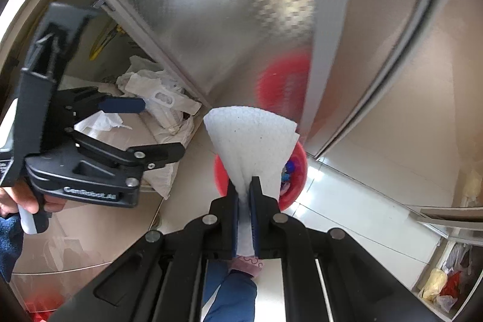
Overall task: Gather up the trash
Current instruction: 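Open the left gripper dropping the blue plug into the bin while the right holds the wipe, then open the right gripper to drop the white wipe into the bin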
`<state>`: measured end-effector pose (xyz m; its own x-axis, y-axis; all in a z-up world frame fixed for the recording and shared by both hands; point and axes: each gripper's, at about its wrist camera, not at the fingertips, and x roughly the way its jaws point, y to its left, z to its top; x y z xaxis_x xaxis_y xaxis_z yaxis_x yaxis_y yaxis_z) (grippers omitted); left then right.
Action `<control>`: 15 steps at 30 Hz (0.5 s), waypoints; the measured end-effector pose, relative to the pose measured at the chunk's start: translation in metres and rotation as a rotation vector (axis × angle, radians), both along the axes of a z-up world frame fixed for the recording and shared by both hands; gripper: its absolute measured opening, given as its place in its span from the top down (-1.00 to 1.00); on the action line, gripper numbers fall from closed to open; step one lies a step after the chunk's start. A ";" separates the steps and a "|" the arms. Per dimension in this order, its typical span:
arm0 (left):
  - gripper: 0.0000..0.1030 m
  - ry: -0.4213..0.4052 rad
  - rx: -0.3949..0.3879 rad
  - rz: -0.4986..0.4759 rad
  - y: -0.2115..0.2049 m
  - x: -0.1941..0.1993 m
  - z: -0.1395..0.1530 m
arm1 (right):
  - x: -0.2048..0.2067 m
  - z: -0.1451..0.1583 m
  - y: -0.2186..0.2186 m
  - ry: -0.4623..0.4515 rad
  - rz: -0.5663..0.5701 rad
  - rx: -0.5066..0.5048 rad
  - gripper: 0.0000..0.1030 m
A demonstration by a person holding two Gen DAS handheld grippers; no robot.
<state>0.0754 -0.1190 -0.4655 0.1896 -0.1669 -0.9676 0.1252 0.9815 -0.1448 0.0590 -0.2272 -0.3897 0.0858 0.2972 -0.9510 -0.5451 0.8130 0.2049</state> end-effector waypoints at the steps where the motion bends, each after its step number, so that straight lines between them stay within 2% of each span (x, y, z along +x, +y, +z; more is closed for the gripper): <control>1: -0.72 0.003 0.005 0.003 0.003 -0.003 0.001 | -0.001 -0.001 0.002 0.002 0.008 0.002 0.88; 9: -0.72 -0.001 0.051 0.059 0.029 -0.024 -0.002 | 0.001 -0.021 0.025 0.028 0.077 -0.030 0.88; 15: -0.73 -0.010 0.010 0.127 0.050 -0.034 -0.003 | 0.004 -0.041 0.036 0.047 0.096 -0.073 0.87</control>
